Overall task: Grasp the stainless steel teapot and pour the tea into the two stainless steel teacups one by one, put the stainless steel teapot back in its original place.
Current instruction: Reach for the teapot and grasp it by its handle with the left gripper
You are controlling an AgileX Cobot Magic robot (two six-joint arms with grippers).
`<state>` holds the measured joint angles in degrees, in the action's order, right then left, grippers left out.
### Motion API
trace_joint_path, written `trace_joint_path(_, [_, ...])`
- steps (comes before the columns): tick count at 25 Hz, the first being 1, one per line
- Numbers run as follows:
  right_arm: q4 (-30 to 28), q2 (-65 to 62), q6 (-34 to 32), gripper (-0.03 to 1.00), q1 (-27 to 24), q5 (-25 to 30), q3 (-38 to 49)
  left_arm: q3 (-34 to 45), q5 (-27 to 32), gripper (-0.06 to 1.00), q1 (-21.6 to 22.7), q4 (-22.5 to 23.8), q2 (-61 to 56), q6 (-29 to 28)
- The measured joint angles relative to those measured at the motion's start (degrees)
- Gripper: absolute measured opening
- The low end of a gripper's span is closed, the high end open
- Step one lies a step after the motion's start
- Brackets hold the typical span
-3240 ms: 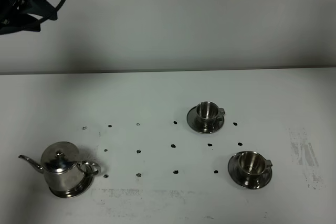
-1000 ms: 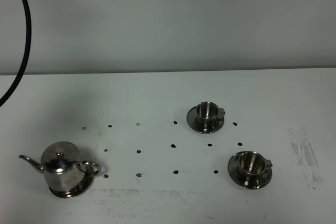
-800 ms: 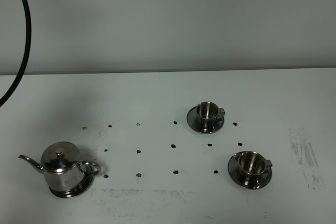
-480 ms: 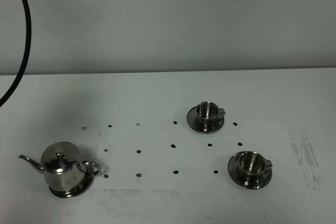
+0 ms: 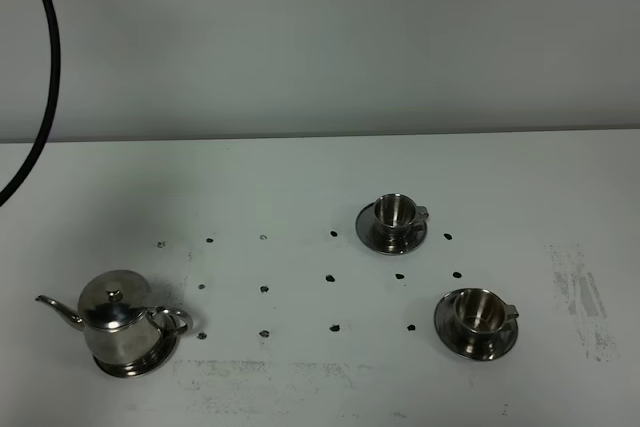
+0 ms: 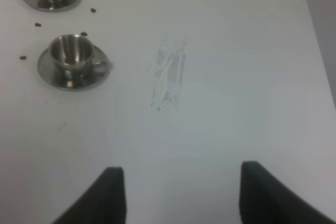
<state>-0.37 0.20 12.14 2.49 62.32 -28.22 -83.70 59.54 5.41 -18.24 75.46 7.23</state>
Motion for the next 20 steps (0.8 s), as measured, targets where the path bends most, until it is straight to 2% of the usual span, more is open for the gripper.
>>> trace_joint_path(20, [0.37, 0.0, 0.0, 0.49, -5.14, 0.0, 0.0, 0.0, 0.0, 0.49, 0.0, 0.0, 0.0, 0.04])
